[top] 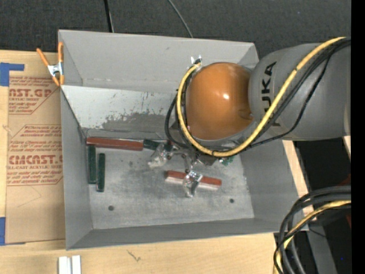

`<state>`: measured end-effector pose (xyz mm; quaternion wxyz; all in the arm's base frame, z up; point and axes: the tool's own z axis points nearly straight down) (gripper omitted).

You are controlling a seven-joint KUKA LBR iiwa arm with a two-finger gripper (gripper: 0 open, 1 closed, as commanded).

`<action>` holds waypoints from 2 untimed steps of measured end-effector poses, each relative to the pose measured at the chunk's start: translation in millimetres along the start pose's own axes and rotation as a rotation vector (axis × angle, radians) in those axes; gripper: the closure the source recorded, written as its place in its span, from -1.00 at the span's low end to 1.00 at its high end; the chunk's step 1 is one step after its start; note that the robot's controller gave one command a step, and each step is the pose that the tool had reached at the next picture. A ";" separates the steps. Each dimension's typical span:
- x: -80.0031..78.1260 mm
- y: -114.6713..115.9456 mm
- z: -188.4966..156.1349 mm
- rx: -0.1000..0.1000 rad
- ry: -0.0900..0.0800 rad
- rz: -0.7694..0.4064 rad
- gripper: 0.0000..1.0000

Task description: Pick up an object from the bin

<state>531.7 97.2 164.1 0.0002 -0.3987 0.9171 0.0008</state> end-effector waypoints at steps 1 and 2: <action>-0.3 0.0 -0.3 0.000 -0.001 0.000 -1.00; 25.2 -52.0 88.1 0.006 -0.007 -0.046 1.00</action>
Offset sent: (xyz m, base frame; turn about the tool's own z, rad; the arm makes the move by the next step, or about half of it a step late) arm 0.0169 -0.0557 -0.0941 -0.0473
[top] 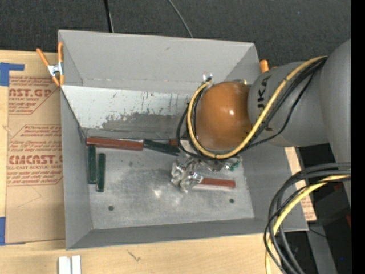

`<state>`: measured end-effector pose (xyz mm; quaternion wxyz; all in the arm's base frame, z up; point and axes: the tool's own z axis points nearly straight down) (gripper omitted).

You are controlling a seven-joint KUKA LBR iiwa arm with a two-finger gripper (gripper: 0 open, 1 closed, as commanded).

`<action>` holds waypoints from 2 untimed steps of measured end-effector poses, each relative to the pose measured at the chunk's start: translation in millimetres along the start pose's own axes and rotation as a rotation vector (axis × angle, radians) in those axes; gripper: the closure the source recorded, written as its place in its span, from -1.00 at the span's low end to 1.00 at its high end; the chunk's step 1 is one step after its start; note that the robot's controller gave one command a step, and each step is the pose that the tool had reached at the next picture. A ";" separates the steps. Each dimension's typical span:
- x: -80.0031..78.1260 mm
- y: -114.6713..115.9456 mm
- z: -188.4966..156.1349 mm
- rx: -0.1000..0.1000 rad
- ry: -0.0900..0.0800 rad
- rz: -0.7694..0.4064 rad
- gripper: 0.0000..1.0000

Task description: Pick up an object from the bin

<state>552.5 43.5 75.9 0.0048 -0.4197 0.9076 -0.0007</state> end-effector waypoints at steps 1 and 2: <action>0.1 0.0 0.0 0.000 0.000 0.000 1.00; 4.0 3.8 -33.6 -0.011 0.011 -0.025 1.00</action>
Offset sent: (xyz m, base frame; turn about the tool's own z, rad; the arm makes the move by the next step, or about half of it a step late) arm -0.0033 -0.0032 0.1392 -0.0799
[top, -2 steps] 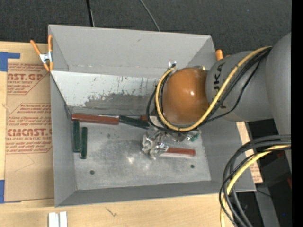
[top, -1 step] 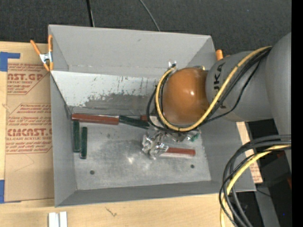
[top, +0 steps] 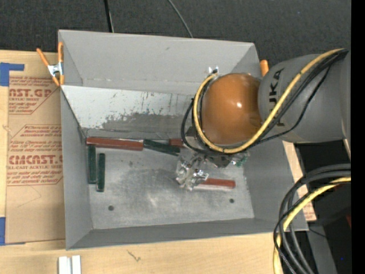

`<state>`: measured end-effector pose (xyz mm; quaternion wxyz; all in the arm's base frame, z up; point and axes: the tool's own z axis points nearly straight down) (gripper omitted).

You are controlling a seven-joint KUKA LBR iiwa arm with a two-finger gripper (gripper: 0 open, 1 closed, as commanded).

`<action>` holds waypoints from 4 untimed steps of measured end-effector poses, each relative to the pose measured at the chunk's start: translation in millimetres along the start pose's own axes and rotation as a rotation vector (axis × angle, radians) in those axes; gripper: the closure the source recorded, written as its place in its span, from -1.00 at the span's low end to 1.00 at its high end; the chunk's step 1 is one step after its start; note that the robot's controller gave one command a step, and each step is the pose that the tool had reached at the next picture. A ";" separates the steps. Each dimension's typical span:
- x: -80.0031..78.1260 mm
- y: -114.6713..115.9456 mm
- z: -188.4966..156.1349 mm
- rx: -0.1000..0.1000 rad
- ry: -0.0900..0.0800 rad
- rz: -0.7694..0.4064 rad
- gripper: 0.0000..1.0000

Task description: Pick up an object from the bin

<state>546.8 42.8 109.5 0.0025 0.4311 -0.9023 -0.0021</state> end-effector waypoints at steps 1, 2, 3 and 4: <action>-2.0 -2.5 -60.9 0.002 -0.002 0.002 1.00; 4.6 3.7 -112.4 0.005 -0.005 -0.038 -1.00; 4.5 3.8 -112.3 0.005 -0.005 -0.038 -1.00; 11.6 12.6 -65.8 0.011 -0.010 -0.012 -1.00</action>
Offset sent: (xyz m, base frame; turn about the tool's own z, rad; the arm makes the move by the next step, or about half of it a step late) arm -0.0050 -0.0025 0.1128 -0.0391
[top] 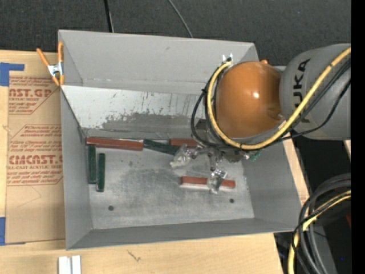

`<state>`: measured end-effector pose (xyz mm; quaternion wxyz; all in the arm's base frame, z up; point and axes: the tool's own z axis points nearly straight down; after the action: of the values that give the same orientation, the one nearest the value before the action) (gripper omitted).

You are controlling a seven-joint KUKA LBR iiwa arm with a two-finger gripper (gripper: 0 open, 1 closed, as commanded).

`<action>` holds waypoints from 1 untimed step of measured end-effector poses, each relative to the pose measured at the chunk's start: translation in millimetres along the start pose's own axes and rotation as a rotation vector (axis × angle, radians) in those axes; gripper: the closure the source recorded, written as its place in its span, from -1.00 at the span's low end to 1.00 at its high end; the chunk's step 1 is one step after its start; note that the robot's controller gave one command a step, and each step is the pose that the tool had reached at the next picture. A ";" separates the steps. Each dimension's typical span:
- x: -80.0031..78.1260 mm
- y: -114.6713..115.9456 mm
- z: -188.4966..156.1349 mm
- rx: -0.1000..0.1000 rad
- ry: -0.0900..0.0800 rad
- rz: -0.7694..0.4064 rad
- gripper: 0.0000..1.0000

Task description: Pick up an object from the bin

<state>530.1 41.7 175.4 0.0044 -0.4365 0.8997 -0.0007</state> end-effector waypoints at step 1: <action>2.6 3.2 15.9 -0.003 0.003 0.012 -1.00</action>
Offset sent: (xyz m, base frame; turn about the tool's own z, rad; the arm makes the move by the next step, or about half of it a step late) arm -0.0209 -0.0147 -0.0195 -0.0703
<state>526.1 41.6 159.5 0.0027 -0.4310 0.9024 0.0001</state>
